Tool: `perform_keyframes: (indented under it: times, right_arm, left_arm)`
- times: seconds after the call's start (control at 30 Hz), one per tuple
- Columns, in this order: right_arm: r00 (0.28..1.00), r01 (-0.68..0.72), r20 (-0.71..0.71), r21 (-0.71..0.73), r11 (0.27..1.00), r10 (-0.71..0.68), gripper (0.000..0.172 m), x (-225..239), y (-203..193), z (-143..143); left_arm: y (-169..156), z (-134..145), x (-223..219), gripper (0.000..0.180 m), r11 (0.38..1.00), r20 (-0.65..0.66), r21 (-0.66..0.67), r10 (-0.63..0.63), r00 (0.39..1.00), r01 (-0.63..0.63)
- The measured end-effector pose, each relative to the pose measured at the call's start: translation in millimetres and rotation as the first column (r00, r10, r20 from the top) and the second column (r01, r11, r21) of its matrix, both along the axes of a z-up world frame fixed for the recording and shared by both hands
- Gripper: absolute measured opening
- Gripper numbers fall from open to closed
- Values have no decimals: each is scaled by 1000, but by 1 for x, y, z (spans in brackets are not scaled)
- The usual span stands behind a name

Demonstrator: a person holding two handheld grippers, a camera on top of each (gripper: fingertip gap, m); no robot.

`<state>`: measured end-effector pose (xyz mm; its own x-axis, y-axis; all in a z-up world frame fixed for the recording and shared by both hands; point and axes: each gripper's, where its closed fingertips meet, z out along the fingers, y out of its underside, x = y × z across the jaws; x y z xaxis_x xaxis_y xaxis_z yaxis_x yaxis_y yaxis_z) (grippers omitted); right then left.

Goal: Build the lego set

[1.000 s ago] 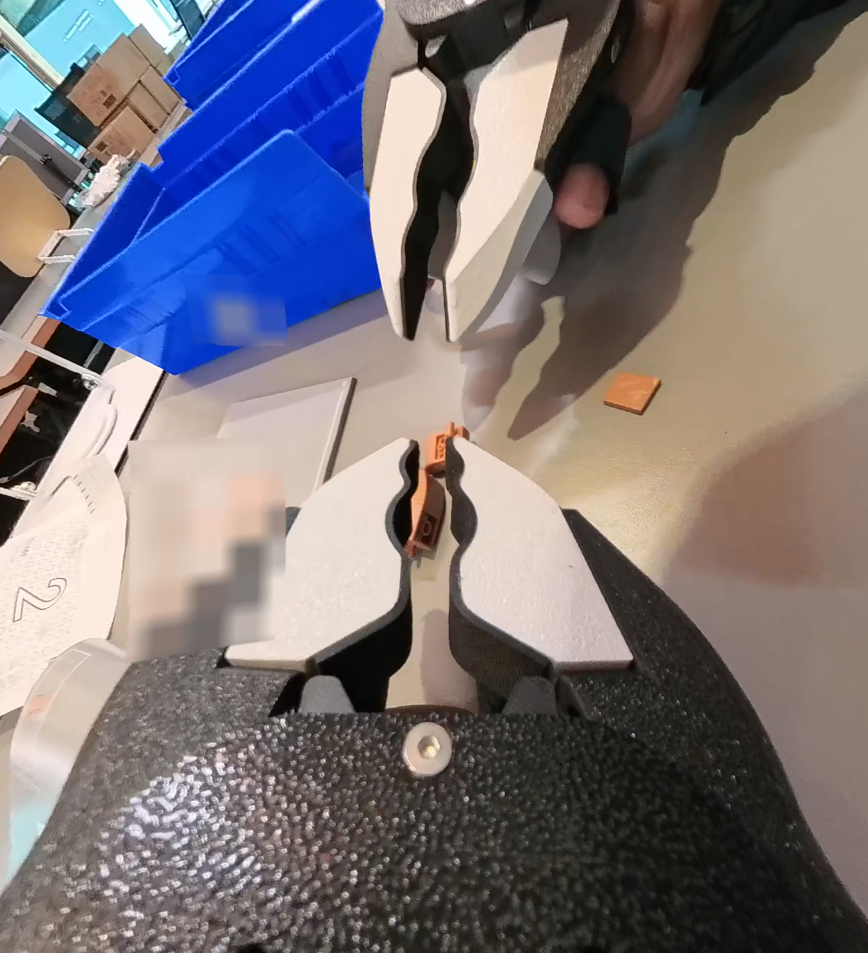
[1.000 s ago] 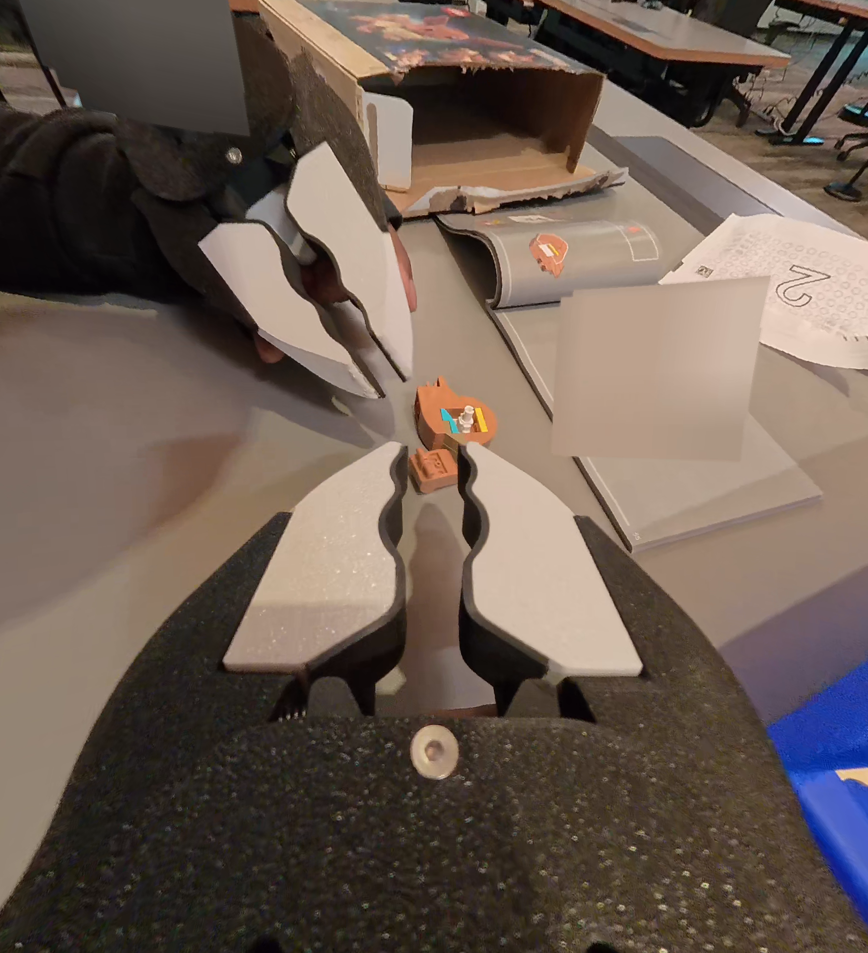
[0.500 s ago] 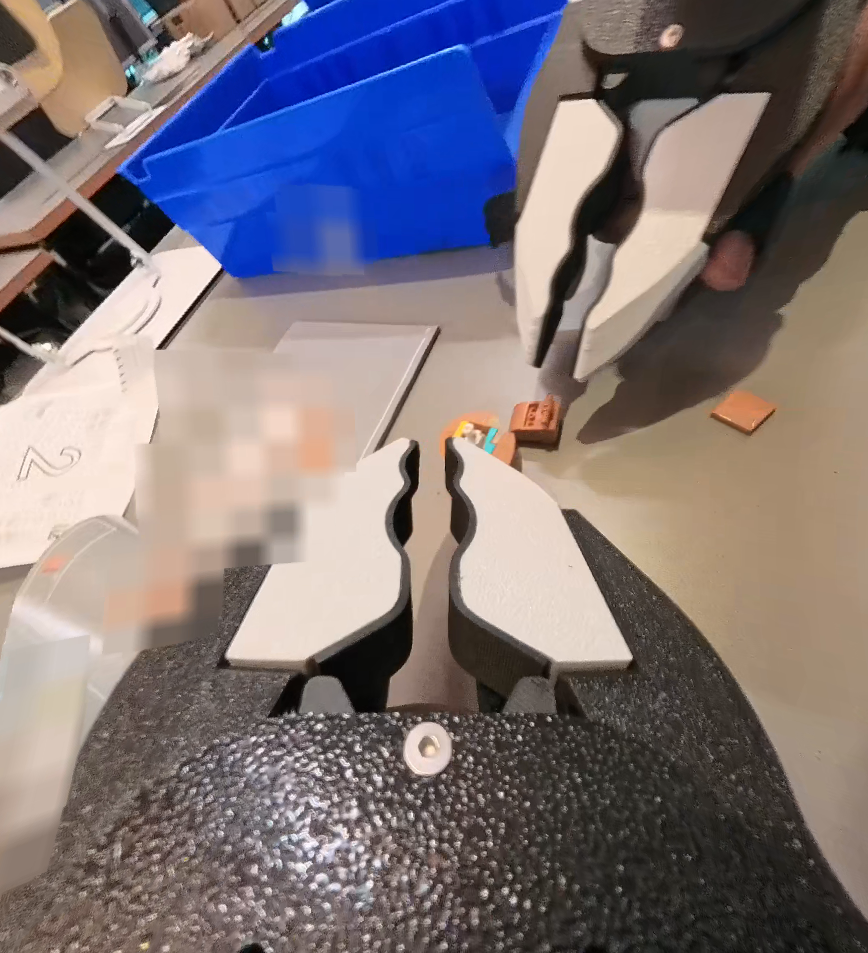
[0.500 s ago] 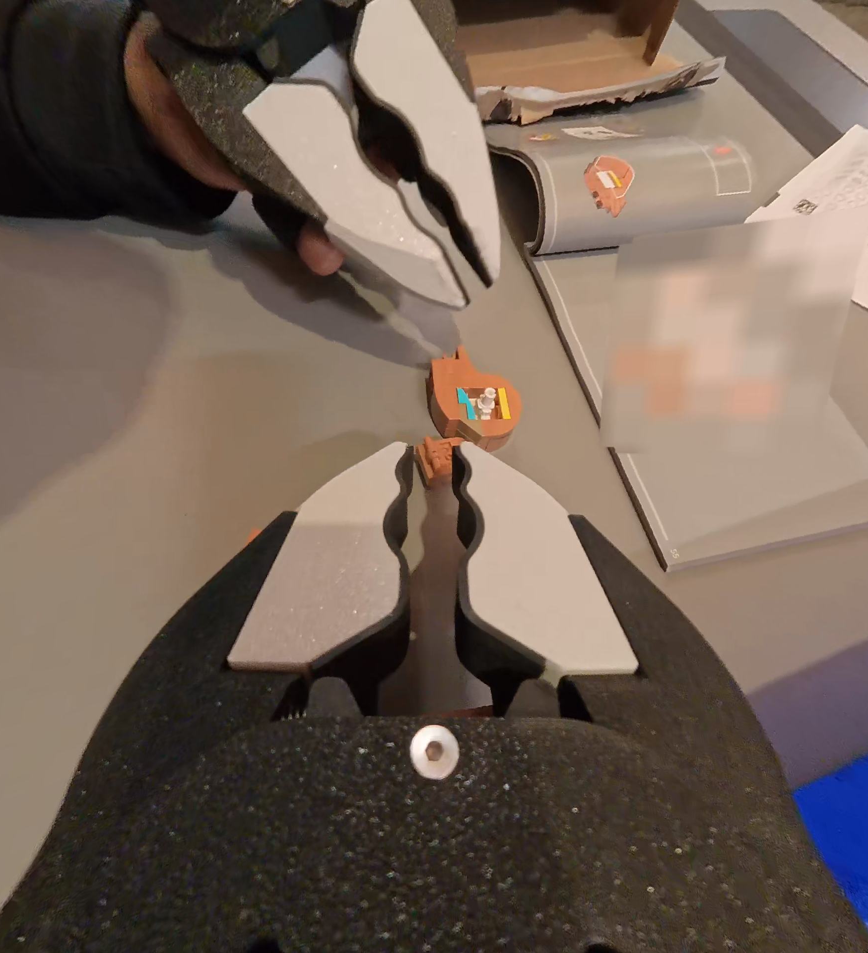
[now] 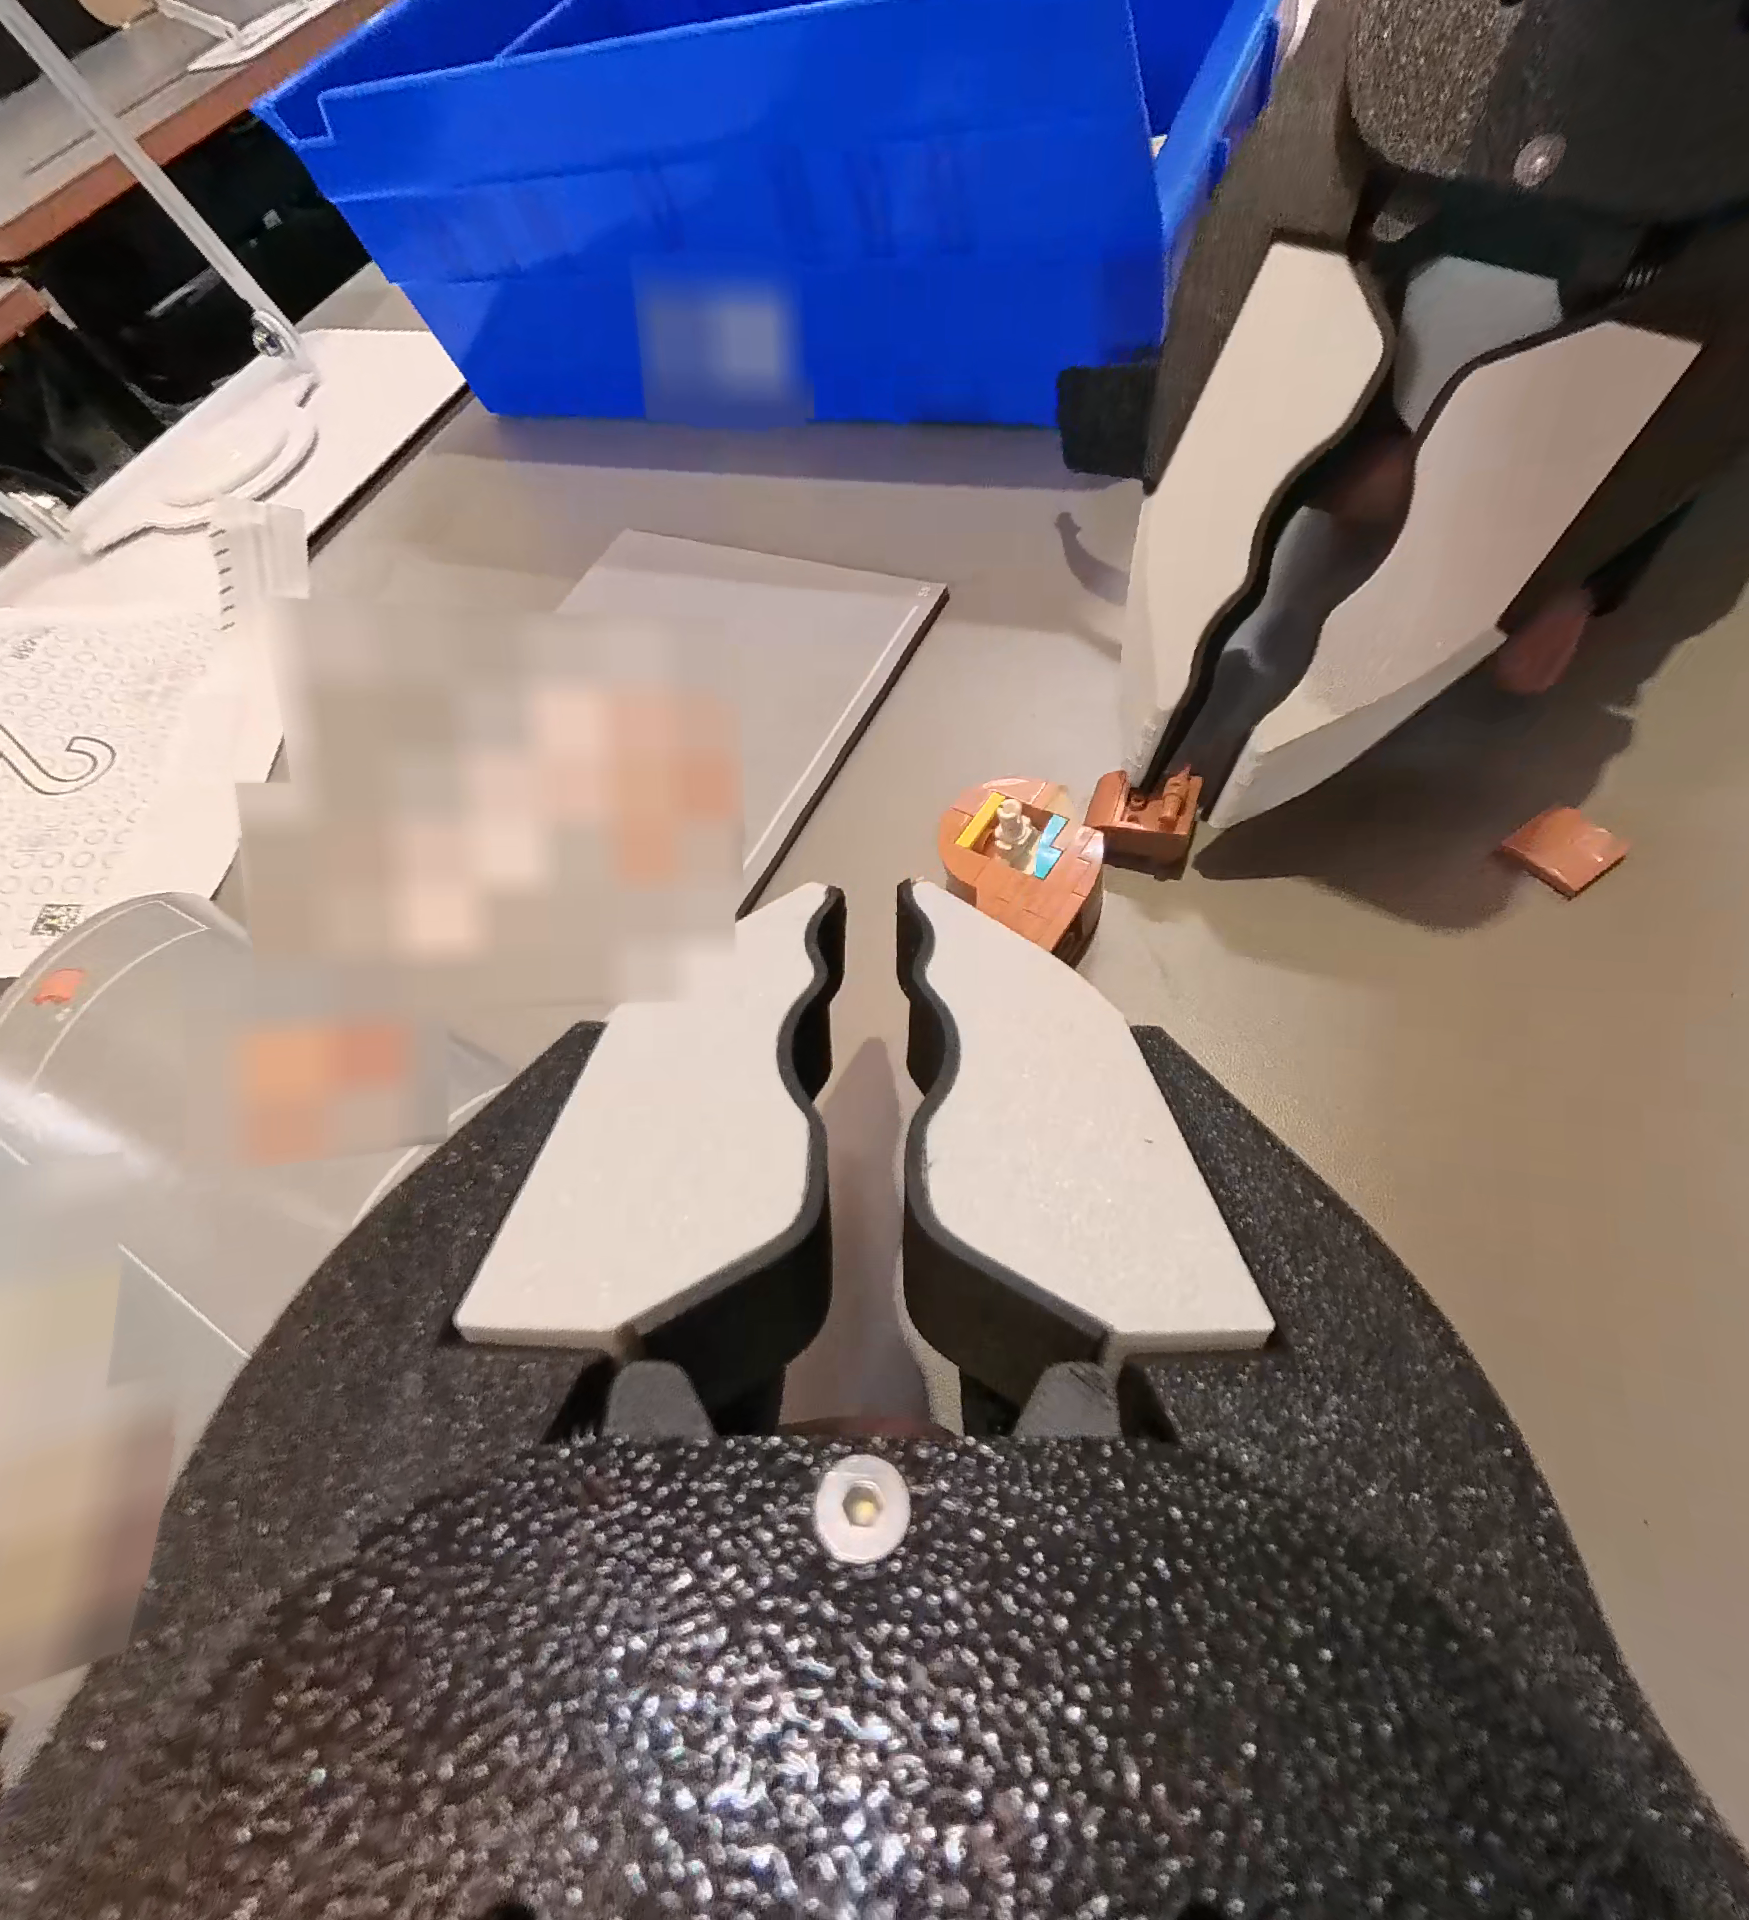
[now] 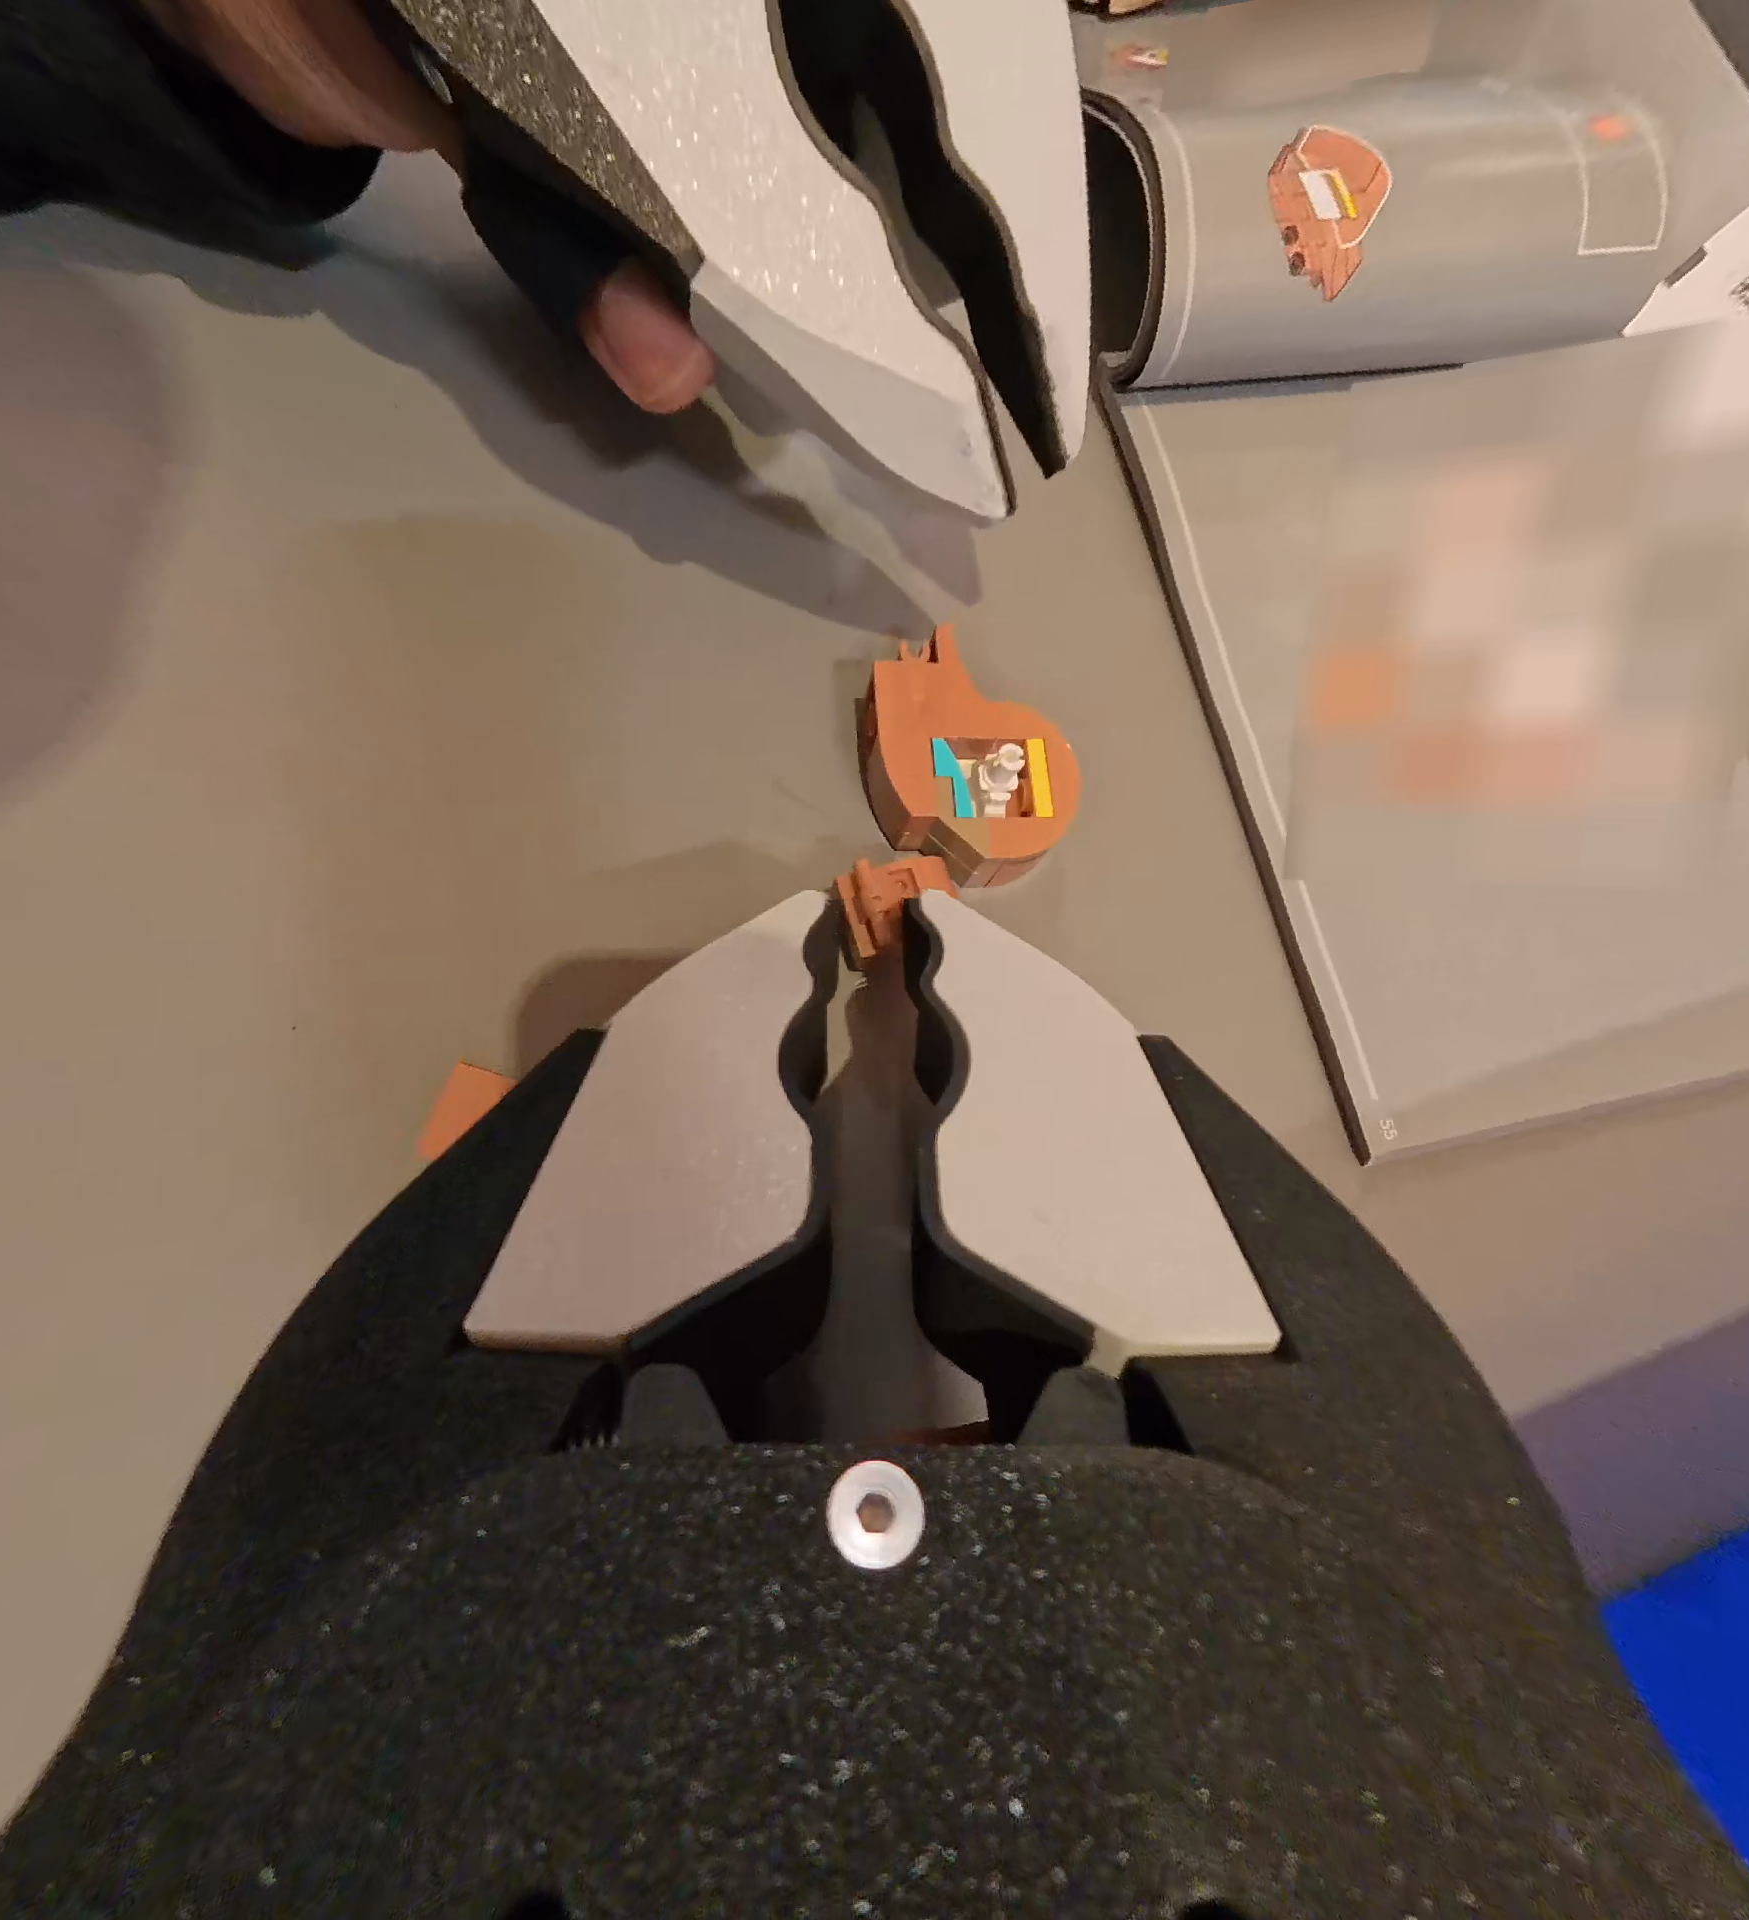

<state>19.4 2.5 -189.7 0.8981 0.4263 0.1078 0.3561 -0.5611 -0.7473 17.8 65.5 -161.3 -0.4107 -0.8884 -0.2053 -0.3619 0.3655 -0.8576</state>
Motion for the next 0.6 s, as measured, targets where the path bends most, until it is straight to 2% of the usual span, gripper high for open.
perform_keyframes:
  times: [0.6]
  right_arm:
    - [999, -26, -46, 43, 999, 28, 7, -2, -4, 8]
  left_arm:
    - [0, 1, 0, 8, 1000, -5, -28, 4, 1000, -4]
